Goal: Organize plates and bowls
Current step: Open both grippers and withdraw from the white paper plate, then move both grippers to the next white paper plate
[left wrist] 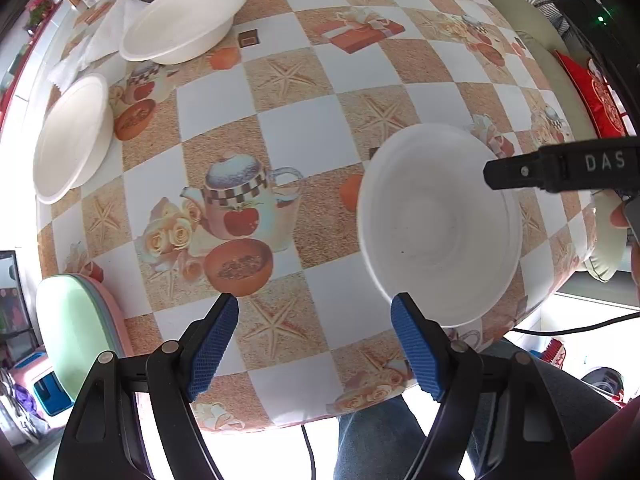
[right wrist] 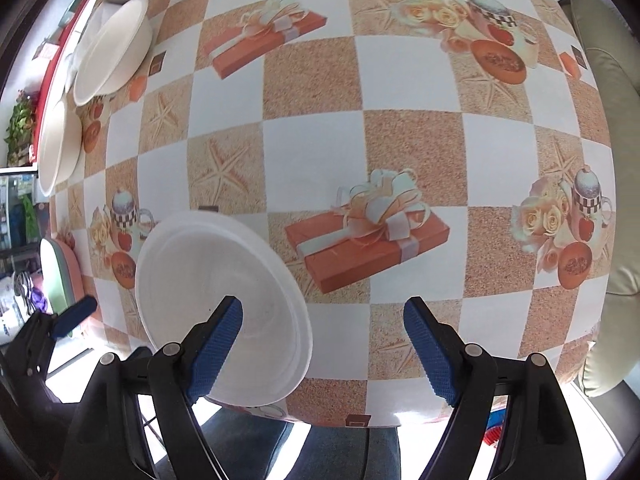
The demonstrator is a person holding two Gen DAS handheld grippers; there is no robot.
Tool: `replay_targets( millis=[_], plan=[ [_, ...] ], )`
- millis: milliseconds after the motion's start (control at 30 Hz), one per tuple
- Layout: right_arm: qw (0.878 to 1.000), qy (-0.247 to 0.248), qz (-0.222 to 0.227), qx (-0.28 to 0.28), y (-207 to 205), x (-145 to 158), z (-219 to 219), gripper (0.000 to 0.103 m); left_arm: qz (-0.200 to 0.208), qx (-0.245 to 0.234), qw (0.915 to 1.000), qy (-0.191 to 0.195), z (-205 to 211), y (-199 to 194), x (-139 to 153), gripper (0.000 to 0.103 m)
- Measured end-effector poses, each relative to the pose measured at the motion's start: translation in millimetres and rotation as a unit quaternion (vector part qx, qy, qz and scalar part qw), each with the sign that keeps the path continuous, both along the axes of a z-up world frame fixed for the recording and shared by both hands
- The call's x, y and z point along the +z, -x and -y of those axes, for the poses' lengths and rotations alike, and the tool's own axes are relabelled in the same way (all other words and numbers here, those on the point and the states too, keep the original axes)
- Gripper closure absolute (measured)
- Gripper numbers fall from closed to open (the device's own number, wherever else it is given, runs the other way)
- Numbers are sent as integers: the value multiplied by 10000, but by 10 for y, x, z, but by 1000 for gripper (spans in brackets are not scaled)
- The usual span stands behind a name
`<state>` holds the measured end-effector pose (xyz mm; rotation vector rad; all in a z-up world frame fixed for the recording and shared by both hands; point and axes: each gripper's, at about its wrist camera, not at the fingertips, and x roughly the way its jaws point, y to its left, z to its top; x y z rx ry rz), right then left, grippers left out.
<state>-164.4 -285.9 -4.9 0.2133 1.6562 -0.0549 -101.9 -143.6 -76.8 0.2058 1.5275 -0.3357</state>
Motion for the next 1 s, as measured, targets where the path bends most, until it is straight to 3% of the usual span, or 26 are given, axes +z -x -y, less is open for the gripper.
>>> replay_targets(
  millis=[33, 467, 1000],
  plan=[
    [10000, -13, 8, -37, -39, 31, 36, 19, 13, 27, 10000, -7, -232, 112, 99, 21],
    [9999, -31, 133, -89, -224, 190, 144, 19, 305, 433, 9985, -103, -517, -309, 356, 21],
    [9997, -58, 180, 131, -488, 204, -69, 19, 445, 852, 9951, -237, -710, -744, 344, 21]
  ],
)
